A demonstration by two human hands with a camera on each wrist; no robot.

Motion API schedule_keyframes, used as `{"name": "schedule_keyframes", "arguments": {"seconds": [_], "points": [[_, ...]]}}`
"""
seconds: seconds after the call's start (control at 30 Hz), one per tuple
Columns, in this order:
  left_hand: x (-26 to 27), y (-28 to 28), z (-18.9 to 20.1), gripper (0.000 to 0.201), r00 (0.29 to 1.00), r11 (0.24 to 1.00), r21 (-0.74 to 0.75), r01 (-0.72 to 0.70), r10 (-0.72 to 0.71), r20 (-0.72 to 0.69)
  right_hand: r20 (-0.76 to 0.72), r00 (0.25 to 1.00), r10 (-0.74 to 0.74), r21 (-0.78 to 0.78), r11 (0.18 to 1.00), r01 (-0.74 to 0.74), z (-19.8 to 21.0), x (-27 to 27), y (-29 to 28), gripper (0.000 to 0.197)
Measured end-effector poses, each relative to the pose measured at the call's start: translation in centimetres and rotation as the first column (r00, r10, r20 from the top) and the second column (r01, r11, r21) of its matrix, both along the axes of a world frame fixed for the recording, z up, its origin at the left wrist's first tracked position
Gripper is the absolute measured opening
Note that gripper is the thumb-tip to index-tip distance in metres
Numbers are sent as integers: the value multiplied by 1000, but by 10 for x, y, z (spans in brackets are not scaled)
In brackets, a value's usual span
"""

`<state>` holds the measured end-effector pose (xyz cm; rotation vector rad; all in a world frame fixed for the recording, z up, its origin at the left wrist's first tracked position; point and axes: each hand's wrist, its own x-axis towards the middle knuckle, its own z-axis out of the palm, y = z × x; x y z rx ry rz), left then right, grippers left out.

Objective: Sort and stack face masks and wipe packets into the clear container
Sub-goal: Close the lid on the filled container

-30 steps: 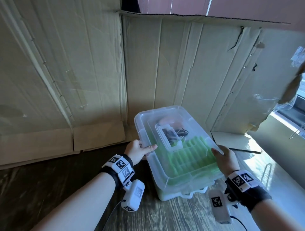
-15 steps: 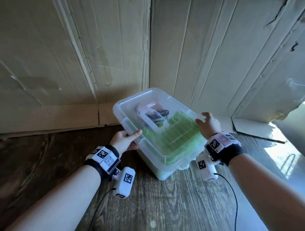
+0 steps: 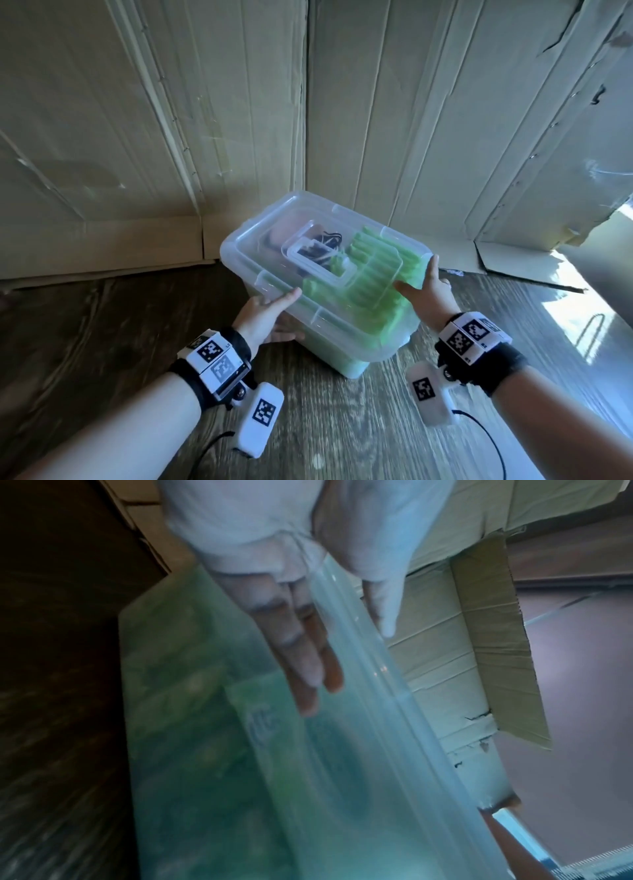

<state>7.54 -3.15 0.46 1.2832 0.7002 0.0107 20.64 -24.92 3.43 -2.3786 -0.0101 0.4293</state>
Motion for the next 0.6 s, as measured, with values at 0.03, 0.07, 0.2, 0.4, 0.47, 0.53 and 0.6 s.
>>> {"name": "schedule_keyframes", "arguments": {"seconds": [0.03, 0.07, 0.2, 0.4, 0.47, 0.53, 0.6], "points": [[1, 8, 2, 28, 998, 999, 26, -46, 47, -29, 11, 1000, 12, -1, 1000, -12, 1, 0, -2, 89], [5, 23, 2, 29, 989, 989, 58, -137, 140, -46, 25, 1000, 19, -1, 1000, -19, 3, -1, -3, 88], [25, 83, 11, 22, 940, 916, 222, -333, 341, 4, -9, 1000, -18, -14, 1000, 18, 1, -19, -2, 89], [53, 113, 13, 18, 975, 931, 306, -200, 220, -34, -71, 994, 77, -37, 996, -79, -24, -24, 0, 94], [50, 113, 14, 21, 974, 946, 263, -188, 213, -71, -78, 993, 87, -28, 996, -90, -26, -12, -3, 90], [33, 109, 17, 23, 981, 974, 182, -135, 157, -115, -61, 991, 119, -54, 991, -122, -24, 2, -10, 85], [9, 102, 16, 17, 985, 994, 102, -37, 53, -166, -29, 979, 203, -99, 974, -205, -16, 18, -16, 79]]}}
